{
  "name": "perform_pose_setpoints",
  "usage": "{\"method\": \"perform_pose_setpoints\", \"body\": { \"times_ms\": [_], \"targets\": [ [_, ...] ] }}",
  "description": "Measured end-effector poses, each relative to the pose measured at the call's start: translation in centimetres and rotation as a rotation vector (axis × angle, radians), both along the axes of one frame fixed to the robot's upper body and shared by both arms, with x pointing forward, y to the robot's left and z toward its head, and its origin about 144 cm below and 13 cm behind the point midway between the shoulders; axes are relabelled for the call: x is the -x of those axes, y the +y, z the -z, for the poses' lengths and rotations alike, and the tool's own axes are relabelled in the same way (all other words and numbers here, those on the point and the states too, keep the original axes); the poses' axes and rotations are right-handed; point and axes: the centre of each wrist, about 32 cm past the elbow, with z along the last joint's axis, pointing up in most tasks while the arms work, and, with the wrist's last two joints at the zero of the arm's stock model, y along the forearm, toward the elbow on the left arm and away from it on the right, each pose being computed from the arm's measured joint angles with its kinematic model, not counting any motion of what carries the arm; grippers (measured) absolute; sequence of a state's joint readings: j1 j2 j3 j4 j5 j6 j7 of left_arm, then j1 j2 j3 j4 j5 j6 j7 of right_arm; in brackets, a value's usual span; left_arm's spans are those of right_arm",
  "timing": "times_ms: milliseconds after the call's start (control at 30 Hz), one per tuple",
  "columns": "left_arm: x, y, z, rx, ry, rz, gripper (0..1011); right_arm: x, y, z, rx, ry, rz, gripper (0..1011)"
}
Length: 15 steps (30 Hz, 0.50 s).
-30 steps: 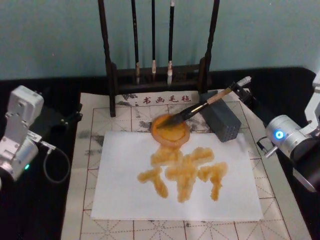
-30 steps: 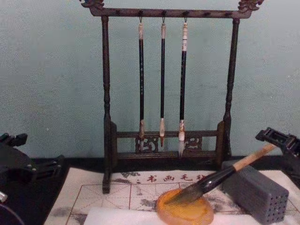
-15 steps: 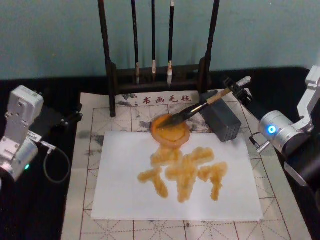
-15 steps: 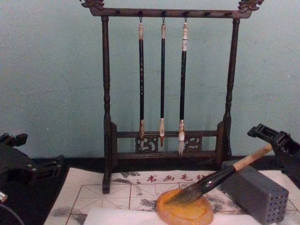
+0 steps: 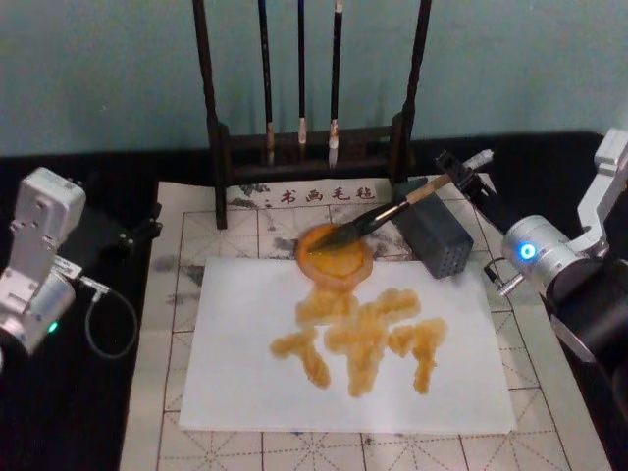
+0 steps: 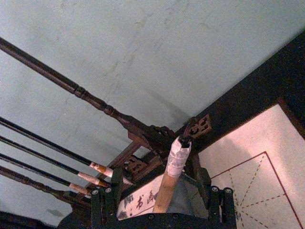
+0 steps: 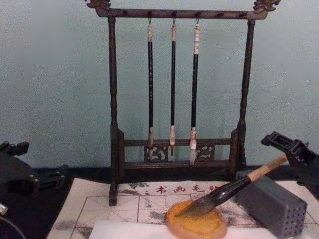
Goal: Pick up the brush from the inkstone, write on the paper, then place the brush back to its original position.
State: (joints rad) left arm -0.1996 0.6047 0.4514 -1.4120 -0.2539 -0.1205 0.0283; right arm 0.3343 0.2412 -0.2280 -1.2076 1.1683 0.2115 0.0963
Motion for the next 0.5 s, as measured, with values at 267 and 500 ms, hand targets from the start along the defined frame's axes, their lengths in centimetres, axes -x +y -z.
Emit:
{"method": "perform_pose_setpoints", "body": {
  "times_ms": [267,500],
  "targets": [
    [0.0,0.0,0.0,0.0,0.0,0.0,1001,-0.34,0.05,0.11,-0.004,0.005,0.008,1000],
    [0.0,0.0,0.0,0.0,0.0,0.0,1001,-0.42,0.01,0.11,0.0,0.003,0.006,1000]
  ]
}}
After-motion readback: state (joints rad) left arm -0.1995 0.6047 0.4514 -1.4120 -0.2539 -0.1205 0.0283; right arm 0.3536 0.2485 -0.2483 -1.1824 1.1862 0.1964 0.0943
